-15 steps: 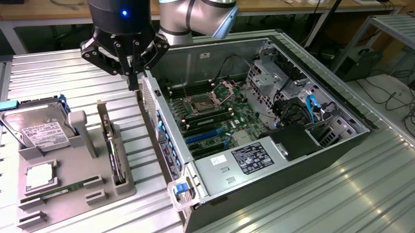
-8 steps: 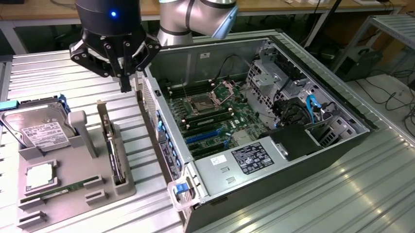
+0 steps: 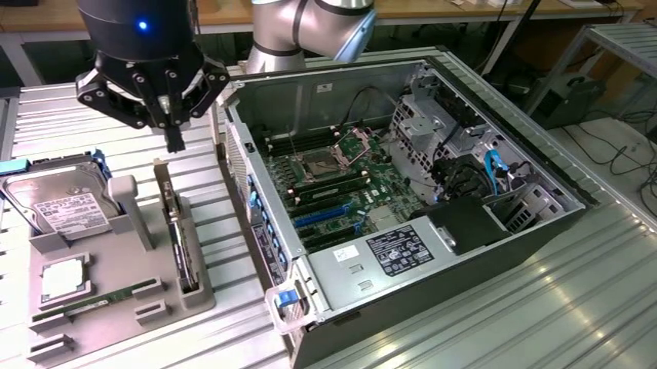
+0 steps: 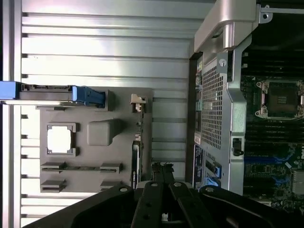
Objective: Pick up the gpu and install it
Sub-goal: 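Reach for the gpu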
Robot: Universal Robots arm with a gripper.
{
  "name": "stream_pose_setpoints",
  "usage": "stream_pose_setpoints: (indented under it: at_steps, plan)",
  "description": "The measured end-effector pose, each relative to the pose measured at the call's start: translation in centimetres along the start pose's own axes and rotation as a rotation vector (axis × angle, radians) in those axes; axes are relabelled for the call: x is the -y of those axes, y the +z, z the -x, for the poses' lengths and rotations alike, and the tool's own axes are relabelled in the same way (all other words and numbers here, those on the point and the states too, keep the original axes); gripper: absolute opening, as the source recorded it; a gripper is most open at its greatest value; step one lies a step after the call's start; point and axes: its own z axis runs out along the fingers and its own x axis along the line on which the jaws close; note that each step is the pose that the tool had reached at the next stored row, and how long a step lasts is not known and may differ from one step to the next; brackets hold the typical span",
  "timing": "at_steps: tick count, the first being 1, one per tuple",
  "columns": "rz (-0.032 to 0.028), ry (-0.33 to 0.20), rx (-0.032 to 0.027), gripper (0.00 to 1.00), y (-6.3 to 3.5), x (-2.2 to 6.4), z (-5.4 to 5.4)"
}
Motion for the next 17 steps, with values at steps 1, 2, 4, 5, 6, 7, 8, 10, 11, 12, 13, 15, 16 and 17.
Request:
stream_pose_setpoints:
  at_steps: [1, 2, 4, 5, 6, 7, 8, 10, 11, 12, 13, 15, 16, 17]
  plan:
    - [0.0000, -0.002, -0.0001, 0.11, 0.00, 0.01, -0.2]
    - [0.0001, -0.003, -0.0001, 0.11, -0.01, 0.02, -0.4]
    - [0.0001, -0.007, -0.0004, 0.11, -0.03, 0.04, -0.8]
    - [0.0002, -0.008, -0.0004, 0.11, -0.03, 0.05, -1.1]
    - [0.0002, -0.010, -0.0005, 0.11, -0.04, 0.06, -1.3]
    - [0.0003, -0.011, -0.0005, 0.11, -0.04, 0.06, -1.5]
    - [0.0003, -0.013, -0.0006, 0.11, -0.04, 0.05, -1.8]
    - [0.0004, -0.015, -0.0006, 0.11, -0.05, 0.05, -2.0]
    - [0.0003, -0.015, -0.0007, 0.11, -0.06, 0.04, -2.2]
    - [0.0004, -0.015, -0.0007, 0.11, -0.06, 0.04, -2.3]
    - [0.0004, -0.015, -0.0007, 0.11, -0.06, 0.03, -2.3]
    - [0.0004, -0.015, -0.0006, 0.11, -0.05, -0.03, -2.4]
    - [0.0004, -0.015, -0.0007, 0.11, -0.06, -0.06, -2.5]
    - [0.0003, -0.015, -0.0007, 0.11, -0.06, -0.07, -2.5]
